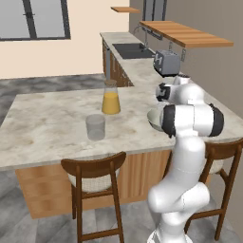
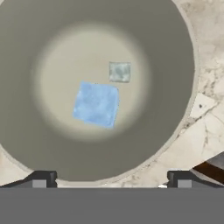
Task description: There are two ice cubes in the ice bowl. Place both ice cubes in the glass cup.
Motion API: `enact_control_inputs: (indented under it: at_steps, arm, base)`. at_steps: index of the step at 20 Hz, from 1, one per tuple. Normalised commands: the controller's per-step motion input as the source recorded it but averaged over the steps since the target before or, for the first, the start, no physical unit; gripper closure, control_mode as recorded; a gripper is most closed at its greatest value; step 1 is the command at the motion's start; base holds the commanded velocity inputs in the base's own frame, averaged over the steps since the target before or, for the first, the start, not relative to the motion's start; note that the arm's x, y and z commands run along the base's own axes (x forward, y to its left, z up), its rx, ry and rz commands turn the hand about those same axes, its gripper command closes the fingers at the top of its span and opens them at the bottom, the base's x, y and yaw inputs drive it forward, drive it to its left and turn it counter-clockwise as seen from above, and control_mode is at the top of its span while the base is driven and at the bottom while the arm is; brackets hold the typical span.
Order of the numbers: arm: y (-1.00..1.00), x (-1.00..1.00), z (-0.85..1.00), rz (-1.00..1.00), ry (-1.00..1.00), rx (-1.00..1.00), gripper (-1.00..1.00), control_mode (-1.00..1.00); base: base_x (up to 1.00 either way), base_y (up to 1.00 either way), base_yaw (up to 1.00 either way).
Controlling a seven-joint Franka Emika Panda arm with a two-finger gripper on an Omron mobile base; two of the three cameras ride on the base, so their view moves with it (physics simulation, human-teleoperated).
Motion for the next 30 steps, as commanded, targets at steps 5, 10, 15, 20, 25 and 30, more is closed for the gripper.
enact_control_inputs:
  at_steps: [5, 10, 15, 20, 25, 30]
  arm:
    - [-0.12, 0.31, -0.3, 0.0, 0.11, 0.0, -1.0, -1.0]
    - [-0.03, 0.31, -0.22, 0.0, 0.05, 0.01, -1.0, -1.0]
    - [0.01, 0.13, -0.2, 0.0, 0.05, 0.0, -1.0, -1.0]
    - [0.07, 0.0, -0.17, 0.0, 0.07, 0.0, -1.0, -1.0]
    - [0.08, 0.05, -0.16, -0.01, 0.09, 0.0, -1.0, -1.0]
    - [0.0, 0.04, -0.29, 0.0, 0.1, 0.0, -1.0, -1.0]
  base:
    - [0.0, 0.0, 0.0]
    - [0.0, 0.0, 0.0]
    - [0.0, 0.0, 0.0]
    - [0.0, 0.0, 0.0]
    - [0.0, 0.0, 0.0]
    - [0.0, 0.0, 0.0]
